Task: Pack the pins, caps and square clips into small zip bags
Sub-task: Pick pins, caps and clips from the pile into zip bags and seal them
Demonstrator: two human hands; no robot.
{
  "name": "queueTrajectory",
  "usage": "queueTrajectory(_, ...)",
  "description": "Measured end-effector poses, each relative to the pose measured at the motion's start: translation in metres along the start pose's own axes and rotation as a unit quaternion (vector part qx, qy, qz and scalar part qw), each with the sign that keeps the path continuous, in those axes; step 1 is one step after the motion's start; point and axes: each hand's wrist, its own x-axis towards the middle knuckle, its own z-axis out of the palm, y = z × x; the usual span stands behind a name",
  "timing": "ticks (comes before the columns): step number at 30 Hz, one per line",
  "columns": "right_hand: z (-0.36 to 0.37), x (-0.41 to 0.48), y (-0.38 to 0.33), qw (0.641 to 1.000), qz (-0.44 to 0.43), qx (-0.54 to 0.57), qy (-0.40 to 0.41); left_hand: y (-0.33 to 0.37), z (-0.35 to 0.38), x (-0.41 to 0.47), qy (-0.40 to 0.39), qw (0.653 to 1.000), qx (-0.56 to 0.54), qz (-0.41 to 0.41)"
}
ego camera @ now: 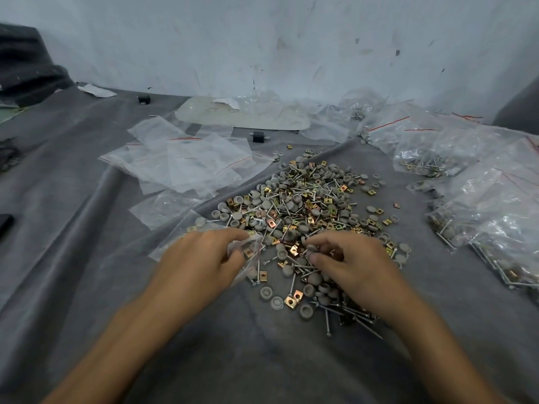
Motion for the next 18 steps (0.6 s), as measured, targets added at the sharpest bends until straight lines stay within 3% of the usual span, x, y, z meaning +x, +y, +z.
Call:
queueTrajectory(11,-0.013,-0.001,0.006,0.991,-0.005,0.096,0.092,0.006,-0.003,0.0,-0.026,0.999,-0.042,-0.012)
queueTrajectory(18,0.009,-0.004,-0.022,0.929,0.014,0.369,-0.014,0.004,-0.002,0.0,-0.062,0.99,-0.124,-0.012)
